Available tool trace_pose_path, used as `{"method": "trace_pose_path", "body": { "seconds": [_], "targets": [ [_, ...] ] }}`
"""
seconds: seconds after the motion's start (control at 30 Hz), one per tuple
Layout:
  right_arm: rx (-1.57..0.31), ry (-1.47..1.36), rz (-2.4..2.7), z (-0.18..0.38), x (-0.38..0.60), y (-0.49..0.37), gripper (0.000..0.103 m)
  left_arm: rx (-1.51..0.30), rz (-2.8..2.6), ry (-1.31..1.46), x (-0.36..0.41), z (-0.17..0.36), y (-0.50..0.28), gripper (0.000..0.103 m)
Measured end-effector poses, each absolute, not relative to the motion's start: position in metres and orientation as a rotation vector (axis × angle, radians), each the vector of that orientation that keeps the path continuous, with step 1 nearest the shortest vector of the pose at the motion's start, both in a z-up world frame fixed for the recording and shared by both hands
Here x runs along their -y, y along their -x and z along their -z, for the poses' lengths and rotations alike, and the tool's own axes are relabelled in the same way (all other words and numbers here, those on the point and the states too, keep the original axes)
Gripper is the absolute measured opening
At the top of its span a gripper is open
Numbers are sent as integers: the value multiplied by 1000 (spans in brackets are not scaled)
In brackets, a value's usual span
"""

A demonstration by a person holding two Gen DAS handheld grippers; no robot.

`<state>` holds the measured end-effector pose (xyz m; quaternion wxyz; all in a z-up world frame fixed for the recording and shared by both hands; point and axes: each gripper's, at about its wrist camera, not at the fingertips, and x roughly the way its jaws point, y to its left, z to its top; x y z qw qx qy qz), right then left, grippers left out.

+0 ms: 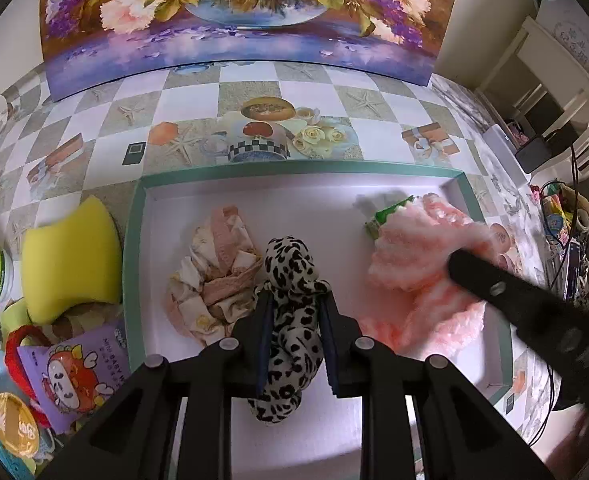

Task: Organize soft objects
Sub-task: 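Carry the cloth and scrunchie over the white tray and open both tools, then move both tools back to the pile, left tool toward the white bottle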

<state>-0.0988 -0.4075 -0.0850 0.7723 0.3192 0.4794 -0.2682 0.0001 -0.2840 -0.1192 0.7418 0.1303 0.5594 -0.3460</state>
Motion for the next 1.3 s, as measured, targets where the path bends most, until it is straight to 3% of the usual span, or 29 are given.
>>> {"method": "trace_pose_path", "body": {
  "seconds": [0.2, 0.5, 0.6, 0.7, 1.0, 1.03, 1.13, 1.23, 1.3],
  "targets": [
    [-1110, -716, 560, 109, 404, 90, 7, -1232, 763, -304, 286, 123, -1, 26],
    [-1074, -670, 577, 80, 402, 93, 8, -1220, 787, -289, 285, 106, 1, 52],
    [-1061, -661, 589, 71, 401, 94, 13, -1199, 792, -279, 283, 94, 1, 54],
    [-1031, -650, 597, 59, 400, 97, 24, -1190, 779, -269, 278, 85, -2, 55],
    [-1035, -625, 593, 55, 395, 94, 25, -1209, 639, -176, 239, 71, -28, 56],
    [-1047, -622, 596, 57, 394, 93, 27, -1212, 621, -171, 236, 72, -31, 57],
    [-1059, -593, 607, 59, 387, 88, 59, -1224, 533, -155, 216, 75, -47, 67],
    [-1057, -548, 588, 56, 375, 79, 62, -1218, 457, -159, 197, 74, -61, 73],
    [-1059, -521, 558, 55, 363, 70, 68, -1203, 408, -177, 182, 72, -71, 80]
  ]
}}
